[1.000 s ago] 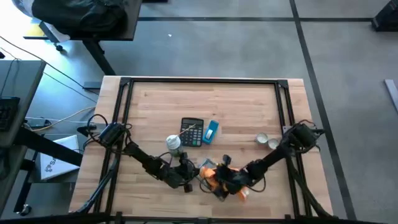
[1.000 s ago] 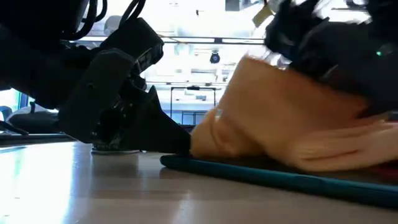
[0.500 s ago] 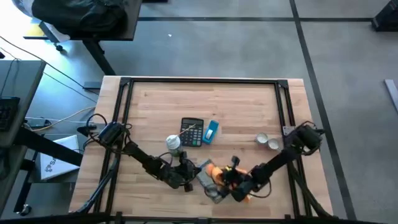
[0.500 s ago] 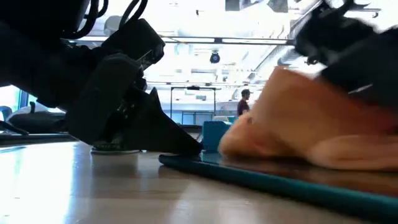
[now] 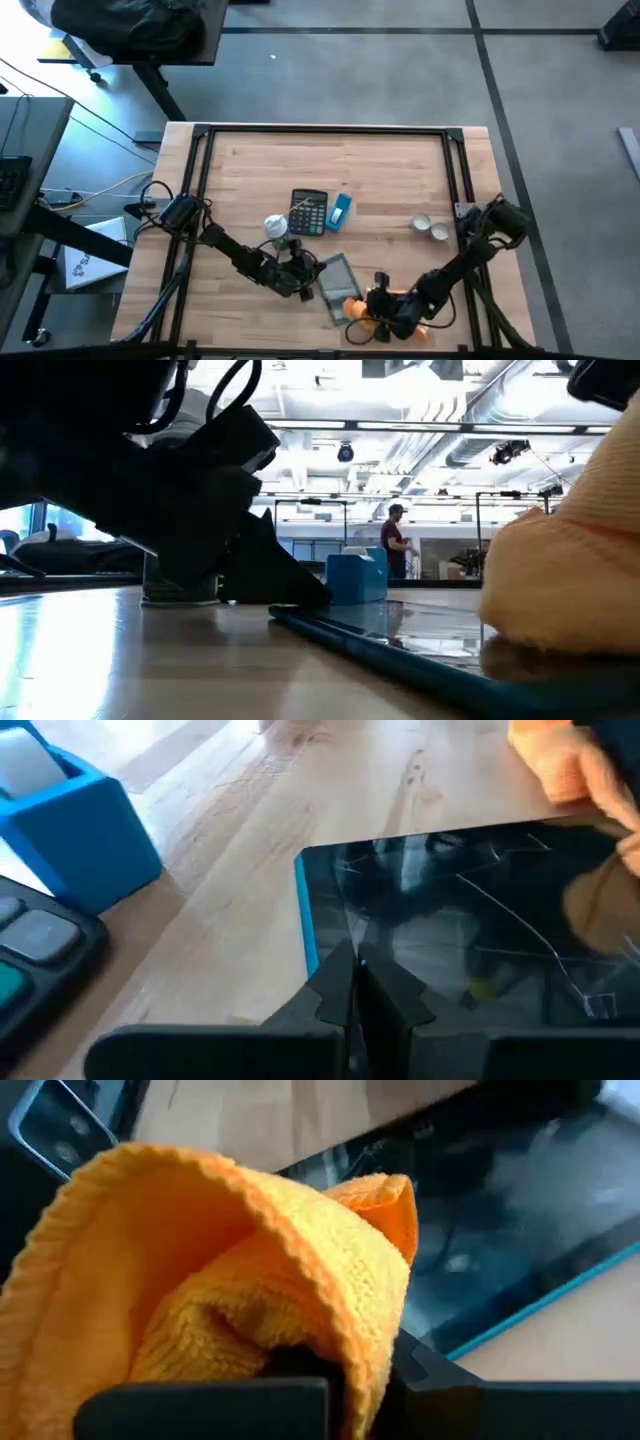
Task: Apply microfiber cloth
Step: Wipe the tablet with the orange microfiber cloth
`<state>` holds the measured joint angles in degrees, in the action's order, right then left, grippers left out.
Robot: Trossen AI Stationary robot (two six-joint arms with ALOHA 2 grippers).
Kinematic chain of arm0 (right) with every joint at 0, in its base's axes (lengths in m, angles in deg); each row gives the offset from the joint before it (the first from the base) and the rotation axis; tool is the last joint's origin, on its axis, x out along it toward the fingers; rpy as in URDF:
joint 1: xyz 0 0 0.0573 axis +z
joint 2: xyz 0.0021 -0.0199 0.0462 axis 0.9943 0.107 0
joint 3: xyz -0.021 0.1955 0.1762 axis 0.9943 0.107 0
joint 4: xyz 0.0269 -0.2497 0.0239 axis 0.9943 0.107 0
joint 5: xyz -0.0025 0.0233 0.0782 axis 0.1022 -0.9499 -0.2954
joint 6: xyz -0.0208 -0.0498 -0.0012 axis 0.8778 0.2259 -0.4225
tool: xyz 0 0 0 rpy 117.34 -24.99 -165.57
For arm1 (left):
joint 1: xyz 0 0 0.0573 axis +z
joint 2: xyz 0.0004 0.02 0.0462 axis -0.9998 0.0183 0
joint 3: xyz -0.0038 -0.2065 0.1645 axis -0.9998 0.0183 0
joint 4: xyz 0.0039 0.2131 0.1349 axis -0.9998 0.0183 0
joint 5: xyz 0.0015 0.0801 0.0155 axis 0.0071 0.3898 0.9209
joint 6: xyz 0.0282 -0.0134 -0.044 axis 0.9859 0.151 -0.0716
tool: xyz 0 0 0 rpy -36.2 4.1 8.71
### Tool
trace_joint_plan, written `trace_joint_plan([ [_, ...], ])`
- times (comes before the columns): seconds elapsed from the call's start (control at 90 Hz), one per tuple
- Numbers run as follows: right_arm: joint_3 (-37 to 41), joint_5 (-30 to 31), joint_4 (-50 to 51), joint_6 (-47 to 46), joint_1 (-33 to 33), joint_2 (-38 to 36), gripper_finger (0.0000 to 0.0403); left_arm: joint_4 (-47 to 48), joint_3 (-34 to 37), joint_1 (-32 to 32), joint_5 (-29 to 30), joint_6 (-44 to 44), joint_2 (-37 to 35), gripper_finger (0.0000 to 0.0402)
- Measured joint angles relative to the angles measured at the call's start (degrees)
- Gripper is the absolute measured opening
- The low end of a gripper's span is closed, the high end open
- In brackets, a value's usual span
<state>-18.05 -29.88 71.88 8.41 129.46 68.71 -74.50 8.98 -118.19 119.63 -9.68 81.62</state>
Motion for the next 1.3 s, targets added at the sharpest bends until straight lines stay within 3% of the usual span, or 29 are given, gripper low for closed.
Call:
trace_joint_plan([
  [0.1, 0.04, 4.02, 0.49, 4.21, -3.47, 0.04, 0.0, -0.02, 0.0, 0.01, 0.1, 0.35, 0.0, 0.0],
  [0.233, 0.04, 3.9, -0.03, 8.39, -8.95, 0.78, 0.0, -0.04, 0.0, 0.07, 0.02, 0.84, 0.0, 0.0],
  [0.344, 0.02, 0.62, -3.36, 14.12, -13.01, 1.63, 0.0, 0.01, 0.0, 0.49, -0.42, 0.17, 0.0, 0.0],
  [0.467, 0.01, -6.84, -8.06, 18.27, -15.29, 2.41, 0.0, 0.0, 0.0, 0.79, -0.45, -0.44, 0.0, 0.0],
  [0.622, -0.03, -16.82, -11.24, 17.26, -12.96, 2.49, 0.0, 0.0, 0.0, 0.79, -0.46, -0.48, 0.0, 0.0],
  [0.778, -0.03, -20.28, -11.96, 13.69, -8.37, 2.54, 0.0, -0.12, -0.02, 1.23, -0.9, -0.7, 0.0, 0.0],
  [1.067, 0.03, -21.37, -11.37, 7.87, -2.43, 2.66, 0.0, -0.45, -0.02, 1.22, -0.77, -0.66, 0.0, 0.0],
  [1.3, 0.02, -13.44, -11.29, 13.29, -4.6, 1.5, 0.0, -0.83, -0.02, 1.31, -0.53, -0.61, 0.0, 0.0],
])
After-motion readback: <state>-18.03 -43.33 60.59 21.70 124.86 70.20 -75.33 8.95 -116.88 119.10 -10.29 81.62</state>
